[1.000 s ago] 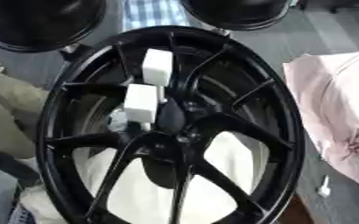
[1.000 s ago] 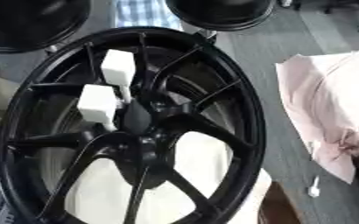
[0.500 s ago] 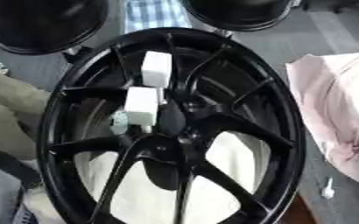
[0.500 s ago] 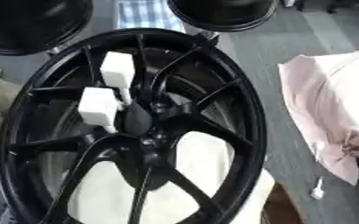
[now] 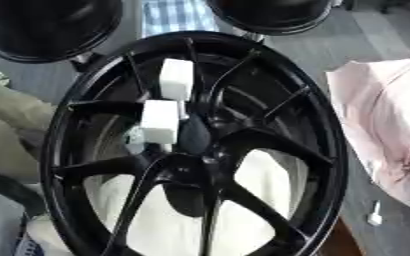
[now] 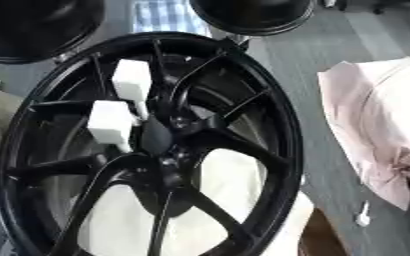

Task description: Pull the pin out of the wheel hub.

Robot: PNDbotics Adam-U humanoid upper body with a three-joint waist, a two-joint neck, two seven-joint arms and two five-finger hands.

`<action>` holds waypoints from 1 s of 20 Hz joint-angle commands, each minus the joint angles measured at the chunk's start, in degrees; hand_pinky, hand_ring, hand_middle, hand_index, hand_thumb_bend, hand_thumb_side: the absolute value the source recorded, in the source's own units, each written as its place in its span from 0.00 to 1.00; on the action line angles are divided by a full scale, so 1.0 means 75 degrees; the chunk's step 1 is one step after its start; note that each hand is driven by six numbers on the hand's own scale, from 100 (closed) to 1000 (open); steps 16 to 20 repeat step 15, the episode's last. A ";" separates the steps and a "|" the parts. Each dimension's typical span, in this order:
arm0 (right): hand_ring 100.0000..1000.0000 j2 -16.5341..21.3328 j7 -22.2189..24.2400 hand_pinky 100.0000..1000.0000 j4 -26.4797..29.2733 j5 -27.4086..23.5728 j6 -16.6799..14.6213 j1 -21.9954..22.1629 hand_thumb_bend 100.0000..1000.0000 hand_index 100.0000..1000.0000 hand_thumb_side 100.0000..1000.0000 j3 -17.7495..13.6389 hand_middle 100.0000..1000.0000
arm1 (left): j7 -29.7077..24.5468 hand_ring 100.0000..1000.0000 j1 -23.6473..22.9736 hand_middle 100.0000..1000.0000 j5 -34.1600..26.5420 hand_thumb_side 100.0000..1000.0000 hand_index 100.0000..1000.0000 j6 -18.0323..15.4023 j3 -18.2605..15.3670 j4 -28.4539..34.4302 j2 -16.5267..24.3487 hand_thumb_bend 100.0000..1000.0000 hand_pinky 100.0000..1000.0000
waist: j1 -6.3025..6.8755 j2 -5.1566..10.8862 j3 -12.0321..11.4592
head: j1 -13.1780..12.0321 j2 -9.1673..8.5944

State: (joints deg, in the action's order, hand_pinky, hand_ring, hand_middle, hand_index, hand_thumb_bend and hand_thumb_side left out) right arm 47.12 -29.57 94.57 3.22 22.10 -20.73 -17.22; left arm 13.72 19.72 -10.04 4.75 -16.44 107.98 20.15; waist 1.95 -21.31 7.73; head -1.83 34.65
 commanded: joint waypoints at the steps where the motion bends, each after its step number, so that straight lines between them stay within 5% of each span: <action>1: 0.88 0.0329 0.0091 0.78 0.0457 0.0082 0.0039 -0.0220 0.00 0.85 0.54 0.0028 0.84 | 0.0021 0.57 0.0045 0.56 0.0022 0.80 0.71 -0.0016 -0.0065 0.0164 0.0197 0.25 0.67 | -0.0052 0.0130 -0.0013 | 0.0040 -0.0022; 5: 0.79 0.0196 0.0046 0.74 0.1272 -0.0069 -0.0027 -0.0746 0.00 0.76 0.40 0.0387 0.72 | 0.0001 0.57 0.0045 0.56 0.0013 0.80 0.71 -0.0030 -0.0034 0.0175 0.0187 0.25 0.67 | -0.0043 0.0142 -0.0056 | 0.0104 -0.0015; 8: 0.77 -0.0329 0.0136 0.72 0.2045 -0.0045 -0.0145 -0.1413 0.00 0.74 0.38 0.0806 0.69 | -0.0014 0.57 0.0065 0.56 -0.0010 0.80 0.71 -0.0046 0.0000 0.0184 0.0145 0.25 0.67 | -0.0010 0.0151 -0.0110 | 0.0153 -0.0030; 9: 0.76 -0.0574 0.0191 0.72 0.2216 -0.0008 -0.0170 -0.1634 0.00 0.73 0.29 0.0915 0.68 | -0.0020 0.57 0.0071 0.56 -0.0018 0.79 0.71 -0.0048 0.0012 0.0182 0.0127 0.25 0.67 | 0.0004 0.0155 -0.0128 | 0.0163 -0.0037; 10: 0.76 -0.0865 0.0248 0.72 0.2347 0.0025 -0.0204 -0.1858 0.00 0.73 0.40 0.1014 0.68 | -0.0029 0.57 0.0078 0.56 -0.0026 0.80 0.71 -0.0051 0.0024 0.0181 0.0107 0.25 0.67 | 0.0021 0.0158 -0.0144 | 0.0168 -0.0049; 15: 0.76 -0.2176 0.0423 0.71 0.2580 0.0276 -0.0412 -0.2496 0.00 0.73 0.46 0.1292 0.68 | -0.0061 0.57 0.0146 0.56 -0.0072 0.80 0.71 -0.0071 0.0065 0.0185 -0.0013 0.25 0.67 | 0.0112 0.0118 -0.0239 | 0.0211 -0.0082; 20: 0.76 -0.2176 0.0423 0.71 0.2580 0.0276 -0.0412 -0.2496 0.00 0.73 0.46 0.1292 0.68 | -0.0061 0.57 0.0146 0.56 -0.0072 0.80 0.71 -0.0071 0.0065 0.0185 -0.0013 0.25 0.67 | 0.0112 0.0118 -0.0239 | 0.0211 -0.0082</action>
